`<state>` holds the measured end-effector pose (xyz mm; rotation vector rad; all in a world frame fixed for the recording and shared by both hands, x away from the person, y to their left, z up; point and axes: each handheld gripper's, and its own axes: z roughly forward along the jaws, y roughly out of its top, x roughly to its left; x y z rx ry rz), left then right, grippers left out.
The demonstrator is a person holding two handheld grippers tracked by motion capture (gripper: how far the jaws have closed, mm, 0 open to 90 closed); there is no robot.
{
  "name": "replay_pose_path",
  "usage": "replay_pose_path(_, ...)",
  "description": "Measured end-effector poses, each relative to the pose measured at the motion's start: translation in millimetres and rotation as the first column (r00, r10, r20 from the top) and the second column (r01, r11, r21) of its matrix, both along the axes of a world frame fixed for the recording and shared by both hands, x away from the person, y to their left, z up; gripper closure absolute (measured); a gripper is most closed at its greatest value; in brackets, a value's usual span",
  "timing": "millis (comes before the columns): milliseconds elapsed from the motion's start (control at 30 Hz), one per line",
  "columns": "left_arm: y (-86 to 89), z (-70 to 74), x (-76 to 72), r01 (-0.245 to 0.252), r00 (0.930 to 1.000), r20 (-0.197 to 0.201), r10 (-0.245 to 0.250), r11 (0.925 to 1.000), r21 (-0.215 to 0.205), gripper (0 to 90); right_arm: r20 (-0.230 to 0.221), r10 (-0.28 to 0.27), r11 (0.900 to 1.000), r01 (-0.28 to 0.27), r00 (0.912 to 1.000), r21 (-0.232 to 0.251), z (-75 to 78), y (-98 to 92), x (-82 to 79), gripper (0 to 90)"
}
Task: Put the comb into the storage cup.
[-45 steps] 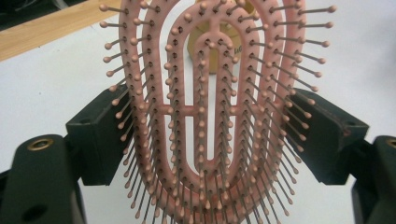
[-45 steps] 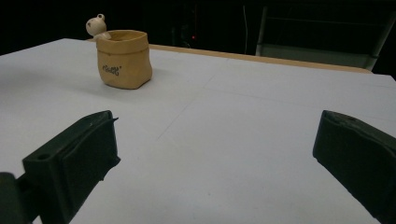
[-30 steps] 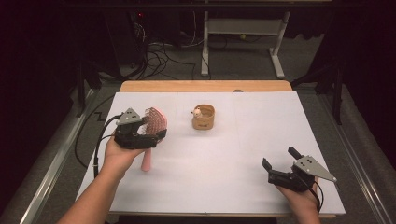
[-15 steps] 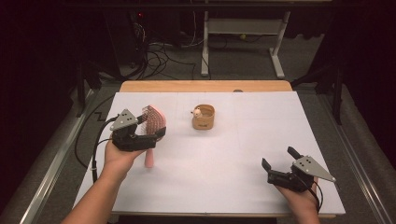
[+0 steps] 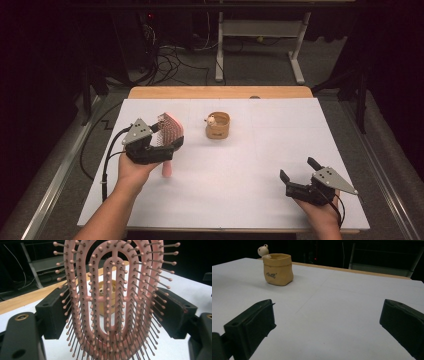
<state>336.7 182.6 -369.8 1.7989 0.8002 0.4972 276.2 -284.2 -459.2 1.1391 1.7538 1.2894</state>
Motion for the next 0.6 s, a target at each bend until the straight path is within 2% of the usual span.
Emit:
replay_pose_path(300,-11.0,2.6,-0.6,0.015,0.9995,0.027,-0.015,0.9998,0.012,20.1,-0.004,-0.006,1.0,0.006,1.0,-0.008,-1.5,2.7,2.4,0.4)
replay_pose_path(600,-34.4,0.7,-0.6,0.054,0.9973,0.05,-0.054,0.9985,0.008,20.1,-0.006,-0.001,1.0,0.001,1.0,-0.009,-2.5,2.7,1.7,0.4)
